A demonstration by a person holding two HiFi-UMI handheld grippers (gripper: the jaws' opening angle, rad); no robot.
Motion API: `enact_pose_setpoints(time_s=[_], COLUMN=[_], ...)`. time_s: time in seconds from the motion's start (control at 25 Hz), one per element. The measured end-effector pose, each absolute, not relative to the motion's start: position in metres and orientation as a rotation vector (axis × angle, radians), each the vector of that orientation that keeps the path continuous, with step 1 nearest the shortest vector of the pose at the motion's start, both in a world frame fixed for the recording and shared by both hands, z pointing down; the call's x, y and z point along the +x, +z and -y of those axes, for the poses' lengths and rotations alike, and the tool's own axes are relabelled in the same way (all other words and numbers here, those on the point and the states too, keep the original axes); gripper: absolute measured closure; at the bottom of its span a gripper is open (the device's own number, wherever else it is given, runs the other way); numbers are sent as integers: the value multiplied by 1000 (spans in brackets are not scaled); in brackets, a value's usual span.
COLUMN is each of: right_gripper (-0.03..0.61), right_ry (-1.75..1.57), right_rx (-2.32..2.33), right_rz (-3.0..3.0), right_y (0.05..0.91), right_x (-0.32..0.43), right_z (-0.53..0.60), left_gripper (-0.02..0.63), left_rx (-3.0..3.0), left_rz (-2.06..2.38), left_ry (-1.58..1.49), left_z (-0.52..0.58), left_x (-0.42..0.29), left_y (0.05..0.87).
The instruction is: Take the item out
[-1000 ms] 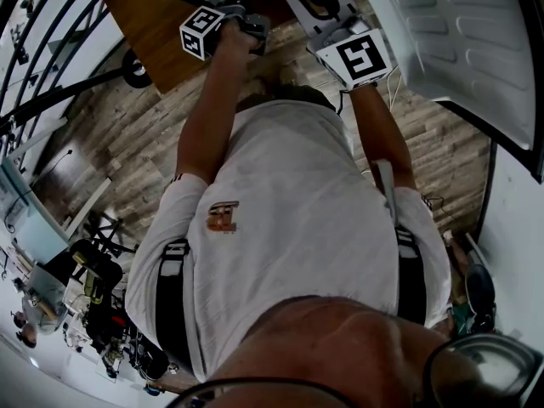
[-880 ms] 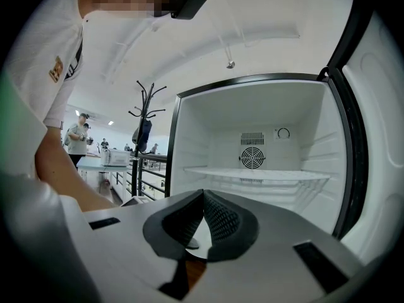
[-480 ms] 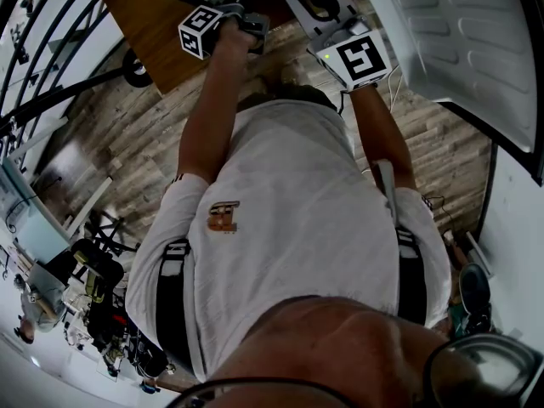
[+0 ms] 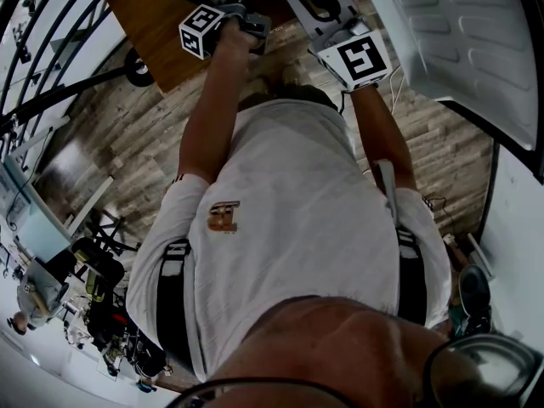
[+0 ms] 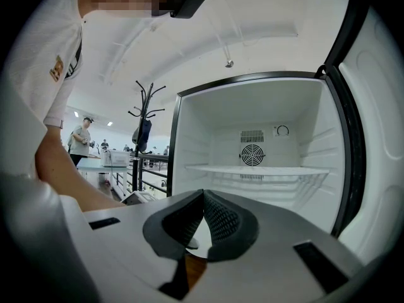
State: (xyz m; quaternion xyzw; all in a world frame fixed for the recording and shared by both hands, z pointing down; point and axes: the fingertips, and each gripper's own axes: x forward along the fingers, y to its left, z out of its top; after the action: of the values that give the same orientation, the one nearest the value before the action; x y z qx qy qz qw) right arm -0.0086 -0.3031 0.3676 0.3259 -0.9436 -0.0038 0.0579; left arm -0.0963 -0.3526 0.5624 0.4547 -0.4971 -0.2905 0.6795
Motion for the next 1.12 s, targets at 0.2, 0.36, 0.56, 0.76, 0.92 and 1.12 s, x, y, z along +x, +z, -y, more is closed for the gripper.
enact_pose_setpoints(time_s=[0.2, 0.36, 0.56, 0.76, 0.92, 1.12], right_gripper=[545, 545, 545, 546, 545, 545], right_ry=[-8, -3, -1, 0, 8, 1], right_rx=[994, 1001, 1002, 1004, 1022, 1020], right_rz=[2858, 2855, 2857, 2855, 2863, 2860], right_y=[369, 370, 371, 370, 367, 369], right_x=[-7, -2, -1, -3, 0, -1], right_z=[304, 303, 304, 302, 290, 291], left_gripper=[580, 584, 584, 584, 584, 584], left_rx=[1053, 1074, 1074, 1080, 1111, 1141], left_rz=[1119, 1120, 1101, 1073, 1050, 1042], left_ry=[-677, -707, -738, -752, -753, -750], left_z=[355, 354, 351, 344, 329, 322], left_x=[-98, -98, -96, -94, -87, -87], left_y=[558, 554, 554, 551, 539, 525])
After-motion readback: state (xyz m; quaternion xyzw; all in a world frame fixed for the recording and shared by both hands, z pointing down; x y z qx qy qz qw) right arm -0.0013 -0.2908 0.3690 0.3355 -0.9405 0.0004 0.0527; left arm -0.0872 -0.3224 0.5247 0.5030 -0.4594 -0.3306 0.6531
